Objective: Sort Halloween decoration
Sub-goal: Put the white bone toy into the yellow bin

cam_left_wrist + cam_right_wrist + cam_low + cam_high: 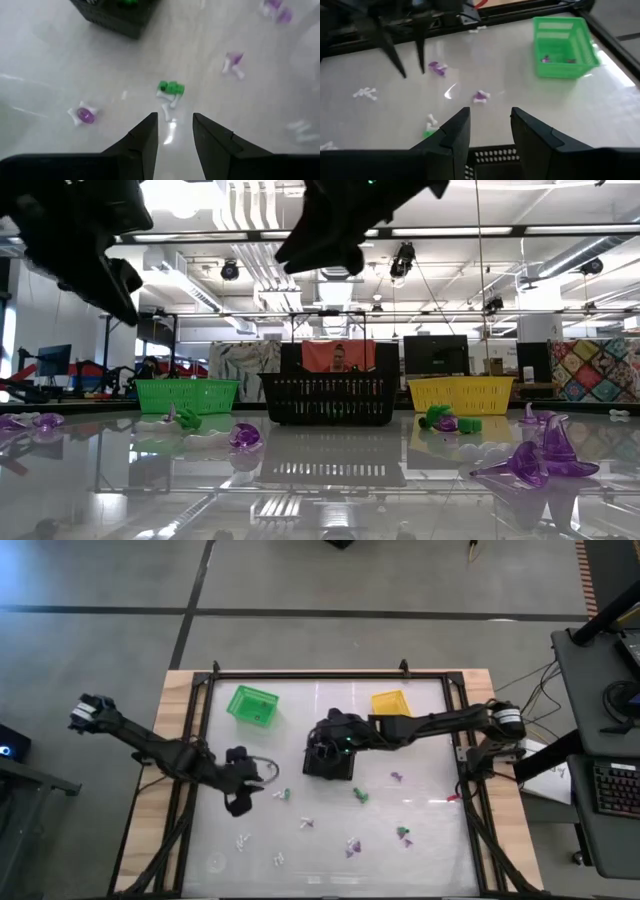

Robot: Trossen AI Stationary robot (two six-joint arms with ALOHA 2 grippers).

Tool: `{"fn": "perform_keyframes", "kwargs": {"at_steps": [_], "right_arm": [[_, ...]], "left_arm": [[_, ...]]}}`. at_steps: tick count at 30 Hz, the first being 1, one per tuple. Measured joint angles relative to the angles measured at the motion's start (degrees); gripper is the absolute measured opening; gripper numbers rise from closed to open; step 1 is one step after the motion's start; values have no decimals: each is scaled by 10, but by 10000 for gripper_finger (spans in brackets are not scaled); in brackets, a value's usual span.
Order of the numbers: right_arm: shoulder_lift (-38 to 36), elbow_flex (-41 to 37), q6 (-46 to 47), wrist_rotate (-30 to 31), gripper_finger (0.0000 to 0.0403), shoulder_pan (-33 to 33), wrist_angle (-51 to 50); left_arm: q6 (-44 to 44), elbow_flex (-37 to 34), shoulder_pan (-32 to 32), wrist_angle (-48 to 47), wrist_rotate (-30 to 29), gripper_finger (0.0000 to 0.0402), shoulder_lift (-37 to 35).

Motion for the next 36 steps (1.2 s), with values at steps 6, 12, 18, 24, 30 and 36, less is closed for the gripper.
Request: {"fn": "perform_keyframes", "kwargs": {"at_steps": [6,12,18,24,30,36], "right_arm": [[-32,-39,8,46,134,17,5],[-35,-49,12,50,131,27,5],[-34,-49,15,50,132,33,5],[-34,-49,21,50,130,35,5],[-34,-49,26,50,132,35,5],[-34,-49,27,50,128,35,5]], "left_arm": [[10,0,-45,16,-69,105,70],[-12,0,-49,63,-118,105,132],[-13,0,-49,80,-133,105,185],[-13,0,-49,124,-154,105,232],[-26,0,-49,132,-152,105,266],[-44,0,-55,140,-136,105,289]]}}
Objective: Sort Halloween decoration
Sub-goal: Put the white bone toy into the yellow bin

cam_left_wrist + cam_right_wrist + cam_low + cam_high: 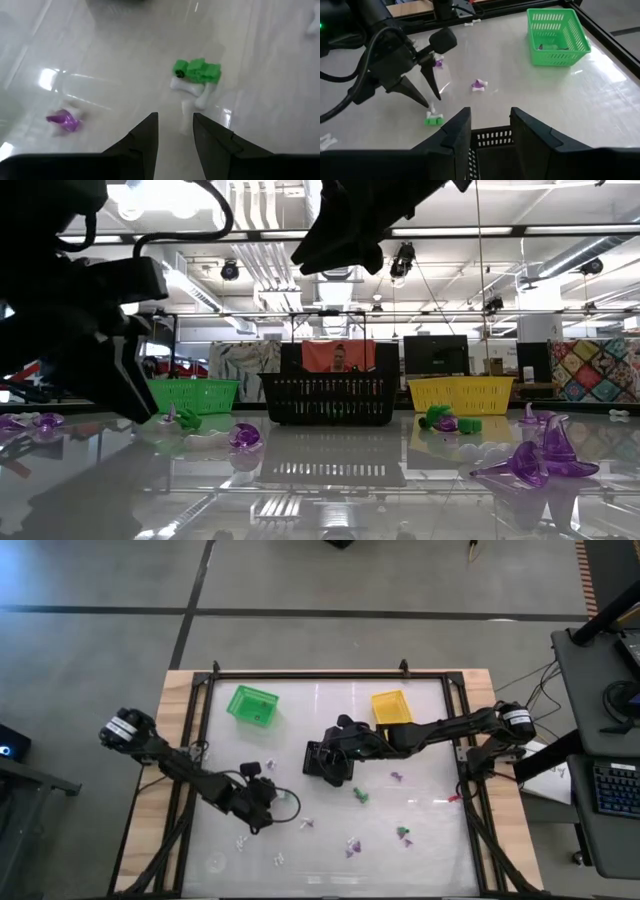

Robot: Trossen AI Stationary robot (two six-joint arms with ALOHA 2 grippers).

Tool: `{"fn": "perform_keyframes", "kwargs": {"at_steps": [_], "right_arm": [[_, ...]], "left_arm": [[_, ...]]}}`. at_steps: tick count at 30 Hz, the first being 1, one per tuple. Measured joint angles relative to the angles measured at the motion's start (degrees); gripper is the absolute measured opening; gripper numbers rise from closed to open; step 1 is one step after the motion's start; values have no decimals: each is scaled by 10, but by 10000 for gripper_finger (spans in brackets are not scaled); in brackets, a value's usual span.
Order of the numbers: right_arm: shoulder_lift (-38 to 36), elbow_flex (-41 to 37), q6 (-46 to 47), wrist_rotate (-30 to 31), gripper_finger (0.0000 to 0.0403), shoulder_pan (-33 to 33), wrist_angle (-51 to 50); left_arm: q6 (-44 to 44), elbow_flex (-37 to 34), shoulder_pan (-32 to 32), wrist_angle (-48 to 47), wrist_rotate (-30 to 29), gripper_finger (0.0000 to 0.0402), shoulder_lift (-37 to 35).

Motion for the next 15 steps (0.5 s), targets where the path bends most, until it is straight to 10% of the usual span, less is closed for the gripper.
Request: {"fn": "perform_keyframes", "kwargs": {"at_steps": [15], "right_arm": [[0,0,8,15,129,0,0]], "left_arm": [[18,-13,-2,18,4,105,-4]]}}
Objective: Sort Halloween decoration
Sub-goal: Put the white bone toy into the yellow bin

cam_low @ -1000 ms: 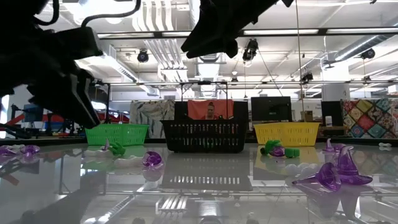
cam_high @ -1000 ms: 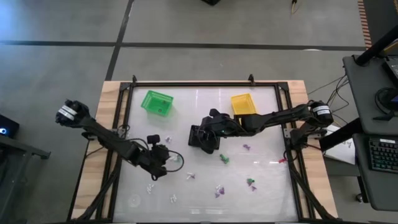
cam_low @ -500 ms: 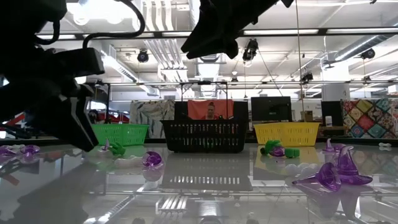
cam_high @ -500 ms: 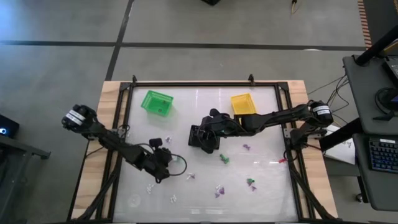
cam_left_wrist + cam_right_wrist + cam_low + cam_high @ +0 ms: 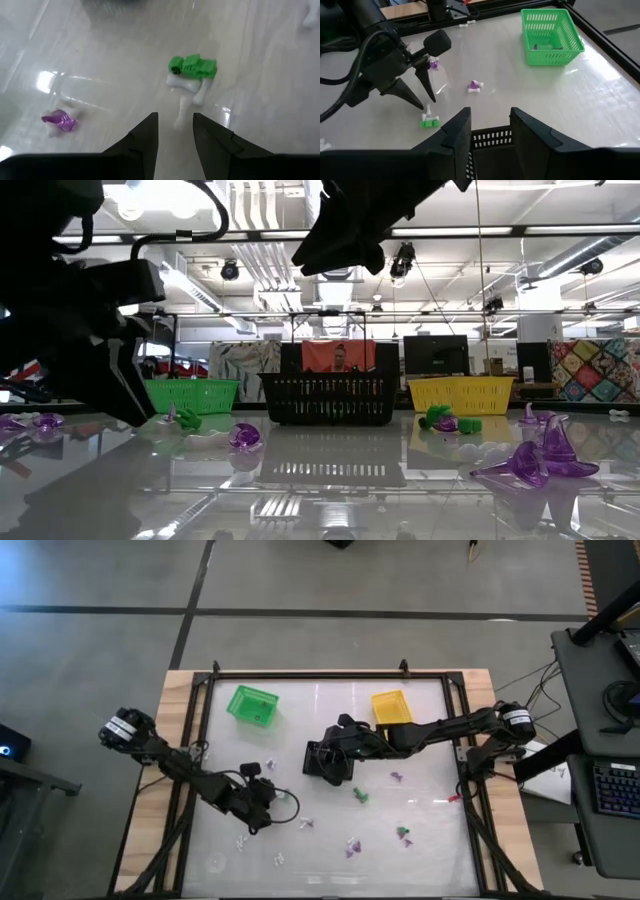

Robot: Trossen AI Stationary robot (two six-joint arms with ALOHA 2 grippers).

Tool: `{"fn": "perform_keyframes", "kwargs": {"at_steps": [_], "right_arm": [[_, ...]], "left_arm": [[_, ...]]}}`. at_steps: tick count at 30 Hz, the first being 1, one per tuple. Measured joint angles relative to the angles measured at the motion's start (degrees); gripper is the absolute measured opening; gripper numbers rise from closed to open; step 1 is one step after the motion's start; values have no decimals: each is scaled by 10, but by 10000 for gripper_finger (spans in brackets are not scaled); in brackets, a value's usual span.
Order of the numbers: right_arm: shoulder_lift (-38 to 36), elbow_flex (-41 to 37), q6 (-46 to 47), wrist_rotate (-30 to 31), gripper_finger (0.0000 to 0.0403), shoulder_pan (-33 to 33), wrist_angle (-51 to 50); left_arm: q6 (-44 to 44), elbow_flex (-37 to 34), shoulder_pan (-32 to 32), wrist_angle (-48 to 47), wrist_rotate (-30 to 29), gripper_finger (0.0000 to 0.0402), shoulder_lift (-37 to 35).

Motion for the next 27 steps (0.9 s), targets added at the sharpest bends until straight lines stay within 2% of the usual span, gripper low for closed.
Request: {"fn": "perform_keyframes", "kwargs": {"at_steps": [4,8,13,19,27], "right_arm": [[0,0,1,0,128,0,0],[0,0,2,0,125,0,0],[0,0,2,0,127,0,0],[0,0,7,0,124,0,0],[0,-1,7,0,123,0,0]], "left_arm": [[11,-24,0,68,0,105,0],[10,-43,0,98,0,102,0],[-8,-70,0,136,3,70,-2],[-20,-83,0,148,4,11,-2],[-40,-84,0,146,-1,1,-2]]}}
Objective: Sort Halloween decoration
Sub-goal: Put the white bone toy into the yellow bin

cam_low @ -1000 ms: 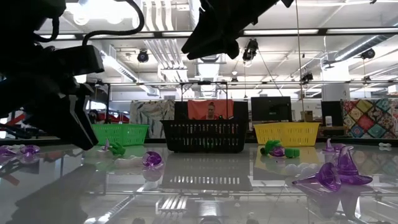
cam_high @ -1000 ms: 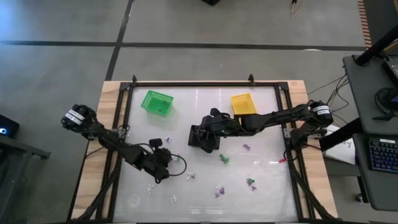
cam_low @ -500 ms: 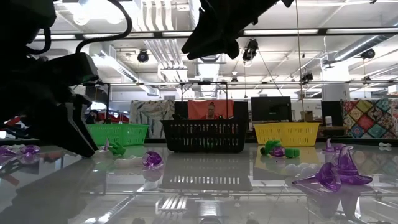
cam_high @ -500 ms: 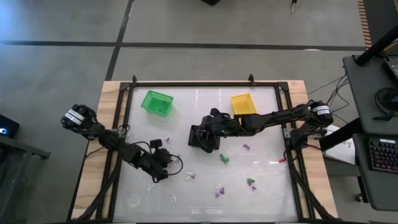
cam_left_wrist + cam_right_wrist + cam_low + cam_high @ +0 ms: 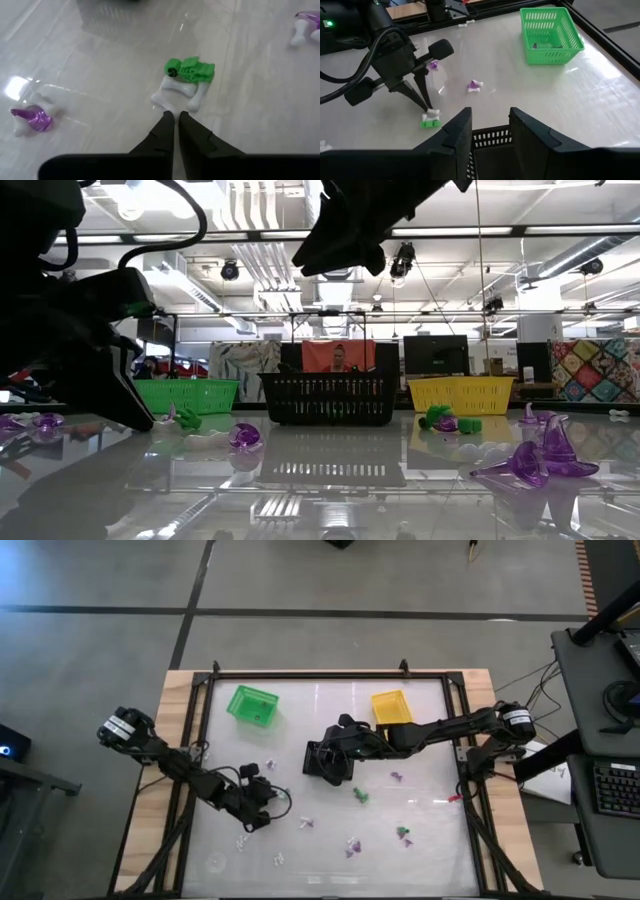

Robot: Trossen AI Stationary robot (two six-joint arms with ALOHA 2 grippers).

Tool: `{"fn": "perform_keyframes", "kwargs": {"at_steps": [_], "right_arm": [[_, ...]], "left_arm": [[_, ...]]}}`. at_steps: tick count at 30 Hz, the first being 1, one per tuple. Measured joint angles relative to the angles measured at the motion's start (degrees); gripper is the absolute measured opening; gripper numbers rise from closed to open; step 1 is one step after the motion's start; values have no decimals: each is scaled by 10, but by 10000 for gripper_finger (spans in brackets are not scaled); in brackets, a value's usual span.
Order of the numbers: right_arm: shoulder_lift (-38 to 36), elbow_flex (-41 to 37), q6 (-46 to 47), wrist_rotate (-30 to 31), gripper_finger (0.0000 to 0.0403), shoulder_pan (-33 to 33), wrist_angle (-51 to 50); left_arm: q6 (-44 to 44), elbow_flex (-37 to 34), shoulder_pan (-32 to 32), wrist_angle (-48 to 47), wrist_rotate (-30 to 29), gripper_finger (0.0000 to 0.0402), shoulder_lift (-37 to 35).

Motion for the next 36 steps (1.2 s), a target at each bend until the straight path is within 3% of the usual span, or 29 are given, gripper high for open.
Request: {"fn": "perform_keyframes", "kwargs": {"at_steps": [12,17,21,27,36], "right_arm": [[0,-27,-6,-1,121,4,13],[0,-79,-9,-15,123,6,94],[0,-133,-47,-84,127,6,206],[0,-186,-68,-111,135,6,358],[0,-184,-92,-140,172,19,375]], "left_arm": [[50,-2,0,-12,-8,0,-55],[79,-2,0,-11,-18,0,-87],[119,-2,0,-6,-40,0,-114],[214,-1,2,74,-56,0,-170],[282,0,2,171,-55,0,-205]]}}
